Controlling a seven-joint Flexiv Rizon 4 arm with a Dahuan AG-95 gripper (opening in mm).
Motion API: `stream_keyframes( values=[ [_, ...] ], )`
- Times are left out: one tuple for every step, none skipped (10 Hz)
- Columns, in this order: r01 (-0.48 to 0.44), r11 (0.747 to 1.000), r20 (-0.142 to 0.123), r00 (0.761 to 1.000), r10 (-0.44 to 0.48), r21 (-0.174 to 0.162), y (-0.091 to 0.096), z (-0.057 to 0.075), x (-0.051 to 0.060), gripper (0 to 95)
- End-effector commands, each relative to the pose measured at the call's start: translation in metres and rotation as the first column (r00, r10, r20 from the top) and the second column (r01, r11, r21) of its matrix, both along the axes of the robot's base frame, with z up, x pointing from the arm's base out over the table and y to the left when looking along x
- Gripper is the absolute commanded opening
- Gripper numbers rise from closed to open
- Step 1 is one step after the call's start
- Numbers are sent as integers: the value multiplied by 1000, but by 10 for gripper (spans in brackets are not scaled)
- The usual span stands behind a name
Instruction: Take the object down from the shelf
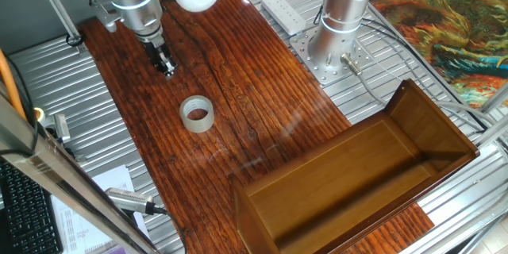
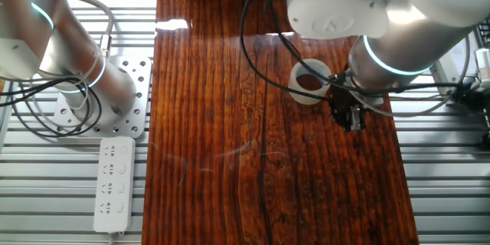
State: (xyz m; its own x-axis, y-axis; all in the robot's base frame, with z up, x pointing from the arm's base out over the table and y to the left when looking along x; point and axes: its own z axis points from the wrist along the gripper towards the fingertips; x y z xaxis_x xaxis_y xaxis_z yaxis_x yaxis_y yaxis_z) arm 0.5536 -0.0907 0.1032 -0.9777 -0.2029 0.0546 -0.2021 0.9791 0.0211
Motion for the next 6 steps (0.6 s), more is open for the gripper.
stream_keyframes(
  values=[
    [-6, 1000, -12, 1000, 6, -2, 1, 2, 2, 0],
    [-11, 1000, -11, 1000, 11, 1, 2, 3, 5, 0],
    [-6, 1000, -17, 1000, 6, -3, 3, 4, 7, 0],
    [0, 1000, -23, 1000, 0, -8, 3, 5, 9, 0],
    [3, 1000, -24, 1000, -4, -9, 4, 5, 9, 0],
    [6, 1000, -24, 1000, -6, -8, 4, 6, 10, 0]
  ],
)
